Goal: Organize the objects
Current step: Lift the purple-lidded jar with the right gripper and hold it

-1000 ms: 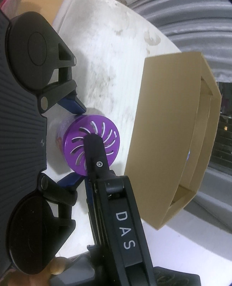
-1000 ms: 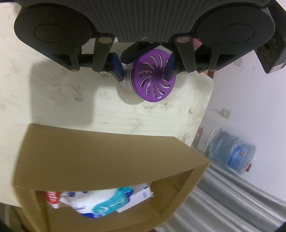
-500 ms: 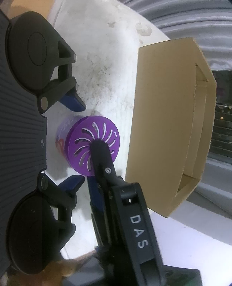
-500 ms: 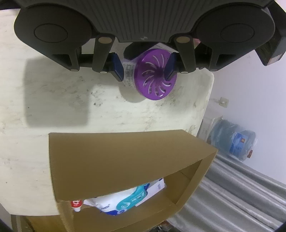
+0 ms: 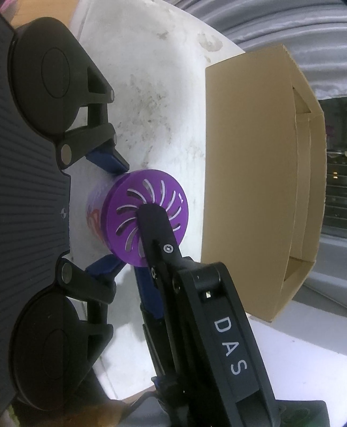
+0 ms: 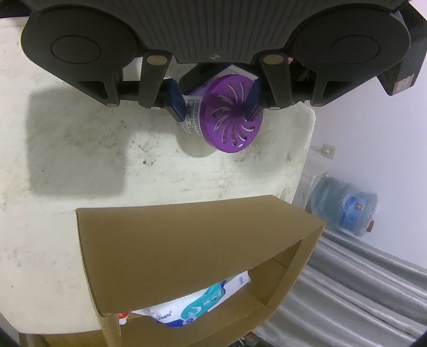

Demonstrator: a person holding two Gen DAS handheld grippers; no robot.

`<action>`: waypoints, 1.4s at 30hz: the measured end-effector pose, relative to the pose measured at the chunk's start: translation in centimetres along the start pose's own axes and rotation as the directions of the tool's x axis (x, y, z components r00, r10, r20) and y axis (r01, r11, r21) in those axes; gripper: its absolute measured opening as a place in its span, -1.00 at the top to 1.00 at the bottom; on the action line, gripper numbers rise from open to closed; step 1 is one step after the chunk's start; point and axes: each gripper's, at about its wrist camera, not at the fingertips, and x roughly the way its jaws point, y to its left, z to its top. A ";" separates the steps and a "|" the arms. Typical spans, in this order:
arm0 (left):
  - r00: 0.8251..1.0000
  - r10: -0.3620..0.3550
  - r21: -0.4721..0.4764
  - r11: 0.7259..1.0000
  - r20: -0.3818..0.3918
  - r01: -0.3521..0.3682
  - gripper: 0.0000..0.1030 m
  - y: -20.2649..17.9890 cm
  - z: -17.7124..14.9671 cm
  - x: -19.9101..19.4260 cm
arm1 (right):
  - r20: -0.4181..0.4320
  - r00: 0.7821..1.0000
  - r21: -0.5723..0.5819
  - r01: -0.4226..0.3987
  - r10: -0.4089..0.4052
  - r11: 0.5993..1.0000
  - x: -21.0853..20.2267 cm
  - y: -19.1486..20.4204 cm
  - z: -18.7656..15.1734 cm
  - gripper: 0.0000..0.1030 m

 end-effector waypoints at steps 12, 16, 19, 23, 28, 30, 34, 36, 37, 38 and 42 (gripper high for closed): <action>1.000 -0.004 0.004 1.000 -0.027 0.004 -0.31 -0.9 -1.1 -1.6 | 0.006 1.000 -0.009 0.023 -0.023 1.000 -1.1 -0.5 -0.9 -0.03; 0.999 -0.001 0.007 1.000 -0.034 0.001 -0.32 -0.7 -1.2 -1.8 | 0.005 1.000 -0.008 0.021 -0.021 1.000 -1.1 -0.6 -0.9 -0.03; 0.999 0.005 0.002 1.000 -0.038 -0.005 -0.32 -0.5 -1.2 -1.9 | 0.002 1.000 -0.006 0.018 -0.018 1.000 -1.1 -0.7 -0.9 -0.03; 0.999 0.017 0.011 1.000 -0.033 -0.017 -0.32 -0.3 -1.4 -2.1 | 0.000 1.000 -0.005 0.014 -0.014 1.000 -0.9 -0.7 -0.8 -0.03; 0.999 0.021 0.013 1.000 -0.028 -0.021 -0.32 0.2 -1.5 -2.5 | 0.000 1.000 -0.001 0.008 -0.008 1.000 -0.9 -0.7 -0.7 -0.03; 0.999 0.026 0.011 1.000 -0.023 -0.026 -0.29 0.4 -1.6 -2.8 | 0.001 1.000 0.001 0.007 -0.007 1.000 -0.9 -0.8 -0.7 -0.03; 0.999 0.030 0.010 1.000 -0.024 -0.029 -0.29 0.7 -1.8 -3.4 | 0.000 1.000 0.001 0.007 -0.007 1.000 -0.9 -0.8 -0.7 -0.03; 0.999 0.031 0.009 0.999 -0.026 -0.030 -0.29 0.9 -1.9 -3.7 | 0.000 1.000 0.001 0.006 -0.006 1.000 -0.9 -0.8 -0.8 -0.04; 0.999 0.031 0.009 0.999 -0.027 -0.031 -0.29 1.0 -2.0 -3.8 | 0.000 1.000 0.002 0.006 -0.006 1.000 -0.9 -0.8 -0.8 -0.04; 0.999 0.032 0.008 0.999 -0.028 -0.032 -0.29 1.1 -2.1 -4.0 | 0.000 1.000 0.002 0.006 -0.006 1.000 -0.9 -0.8 -0.7 -0.04; 0.999 0.035 0.007 0.999 -0.028 -0.035 -0.29 1.5 -2.3 -4.7 | -0.001 1.000 0.002 0.006 -0.006 1.000 -0.9 -0.7 -0.7 -0.04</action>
